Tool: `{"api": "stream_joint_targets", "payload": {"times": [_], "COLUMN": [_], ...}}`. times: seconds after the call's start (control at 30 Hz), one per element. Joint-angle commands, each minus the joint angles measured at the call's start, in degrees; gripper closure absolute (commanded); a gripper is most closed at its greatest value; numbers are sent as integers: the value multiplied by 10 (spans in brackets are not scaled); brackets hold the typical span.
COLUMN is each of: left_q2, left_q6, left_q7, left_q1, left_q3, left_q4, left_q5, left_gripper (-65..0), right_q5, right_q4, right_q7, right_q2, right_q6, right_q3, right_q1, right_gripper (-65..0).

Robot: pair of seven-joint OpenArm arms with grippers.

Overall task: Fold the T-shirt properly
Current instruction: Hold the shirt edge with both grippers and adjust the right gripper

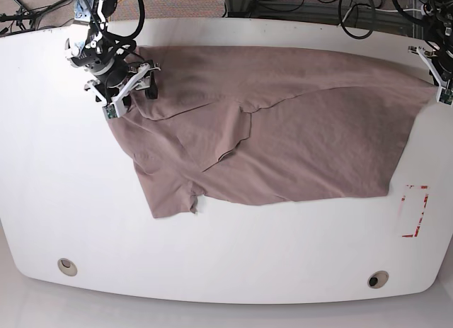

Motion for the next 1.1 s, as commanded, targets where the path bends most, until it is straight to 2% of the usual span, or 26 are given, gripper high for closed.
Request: {"api": "stream_joint_targets", "payload": {"times": [0.0, 0.2, 0.4, 0.5, 0.73, 0.8, 0.9, 0.97, 1.07], "left_q2": [-8, -8, -8, -8, -8, -8, -8, -8, -8], "left_q6": [2, 2, 2, 2, 2, 2, 2, 2, 2], "left_q7": [-9, -9, -9, -9, -9, -9, -8, -7, -7], "left_q1": [0, 0, 0, 0, -1, -2, -12, -15, -15], "left_q3": [-4, -4, -4, -4, -4, -3, -3, -3, -3], "left_q4": [9, 9, 9, 9, 9, 9, 9, 9, 9], "left_q5": [0, 0, 0, 0, 0, 0, 0, 0, 0], "left_gripper": [0, 0, 0, 0, 0, 0, 0, 0, 0], "right_q5": [9, 9, 11, 13, 16, 16, 16, 16, 16], "right_q4": [5, 0, 0, 0, 4, 4, 5, 13, 50], "right_q7": [21, 23, 22, 21, 21, 21, 21, 21, 21], "right_q2": [9, 10, 8, 5, 4, 4, 4, 4, 4], "right_q6": [1, 1, 1, 1, 2, 2, 2, 4, 25], "right_q3": [3, 3, 1, 0, -1, -1, -1, -1, 3], "right_q1": [5, 4, 0, -8, -31, -41, -47, -51, -63], "right_gripper": [-366, -279, -160, -135, -120, -94, 0, 0, 0]}}
